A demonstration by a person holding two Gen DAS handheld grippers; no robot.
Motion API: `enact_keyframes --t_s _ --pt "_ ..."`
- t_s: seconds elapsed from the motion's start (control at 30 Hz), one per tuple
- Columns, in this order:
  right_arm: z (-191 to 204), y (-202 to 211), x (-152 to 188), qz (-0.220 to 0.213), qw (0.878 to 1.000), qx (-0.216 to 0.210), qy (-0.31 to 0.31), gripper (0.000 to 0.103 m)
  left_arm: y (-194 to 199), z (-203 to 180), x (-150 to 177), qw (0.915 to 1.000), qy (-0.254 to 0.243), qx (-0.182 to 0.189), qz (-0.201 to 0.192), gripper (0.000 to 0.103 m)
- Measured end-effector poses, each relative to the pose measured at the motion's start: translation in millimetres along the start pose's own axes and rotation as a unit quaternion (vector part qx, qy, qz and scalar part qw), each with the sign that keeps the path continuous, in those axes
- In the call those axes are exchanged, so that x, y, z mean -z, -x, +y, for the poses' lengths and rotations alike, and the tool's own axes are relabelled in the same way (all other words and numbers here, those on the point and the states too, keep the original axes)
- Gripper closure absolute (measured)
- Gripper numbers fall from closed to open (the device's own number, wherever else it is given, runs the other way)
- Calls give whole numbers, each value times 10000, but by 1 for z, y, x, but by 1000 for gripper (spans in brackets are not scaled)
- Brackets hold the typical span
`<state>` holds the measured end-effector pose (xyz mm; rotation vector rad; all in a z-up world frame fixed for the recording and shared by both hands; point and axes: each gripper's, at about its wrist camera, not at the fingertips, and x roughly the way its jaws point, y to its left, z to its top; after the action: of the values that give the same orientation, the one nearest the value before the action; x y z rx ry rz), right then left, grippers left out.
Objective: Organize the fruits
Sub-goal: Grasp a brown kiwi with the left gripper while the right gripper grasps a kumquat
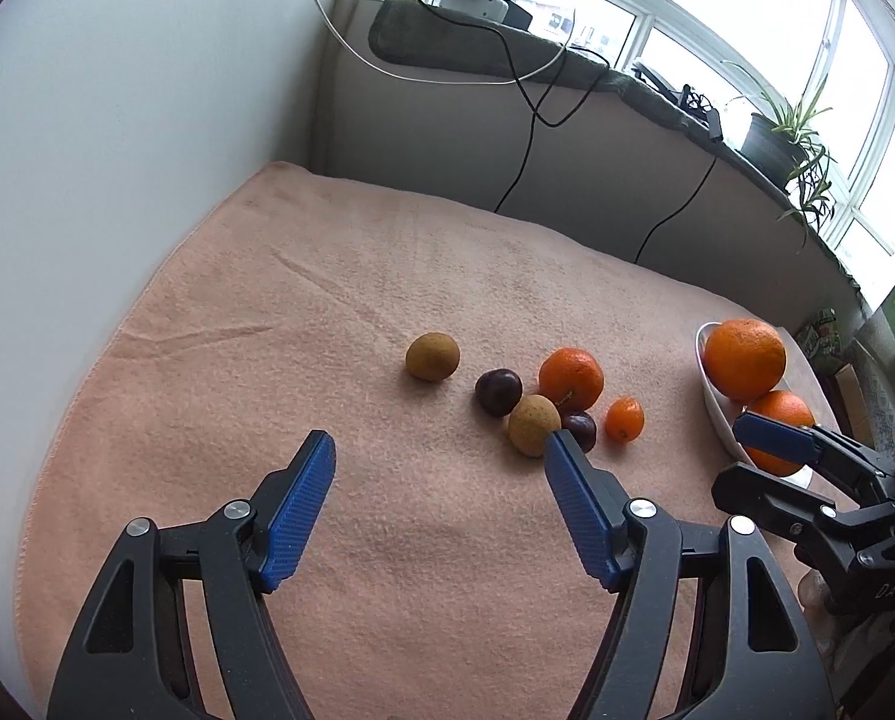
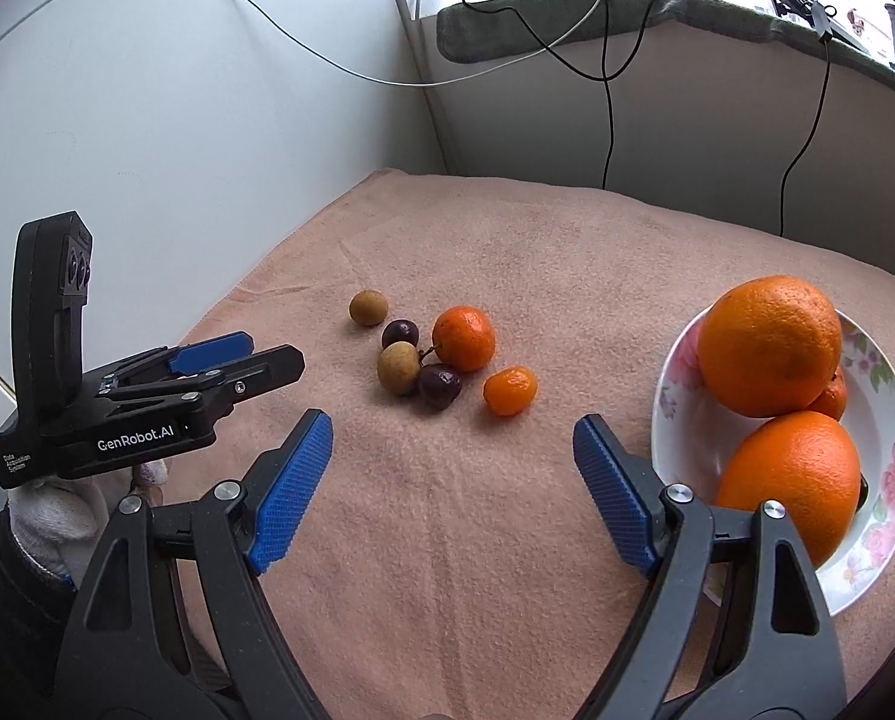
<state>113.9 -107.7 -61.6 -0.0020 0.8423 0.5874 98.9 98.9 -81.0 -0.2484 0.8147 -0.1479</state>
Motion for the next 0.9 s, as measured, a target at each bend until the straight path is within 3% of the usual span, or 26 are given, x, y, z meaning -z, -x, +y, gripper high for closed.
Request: enact_keyframes --t_s 0.2,0.27,0.4,0.6,0.9 --pt "-2 -17 -1 113 9998 79 -142 22 -16 11 -6 9996 206 111 135 42" --pt "-1 -22 -1 158 9998 12 -153 32 -19 13 -7 9996 189 130 169 43" --pt "-2 -32 -2 205 9992 258 -230 59 -23 15 -10 9996 162 166 174 58" --pt "-12 -42 -3 151 9972 489 -552 65 -31 16 -15 9995 126 224 193 60" --pt "-13 -57 -6 189 9959 681 -572 65 -41 15 -24 9992 114 320 209 60"
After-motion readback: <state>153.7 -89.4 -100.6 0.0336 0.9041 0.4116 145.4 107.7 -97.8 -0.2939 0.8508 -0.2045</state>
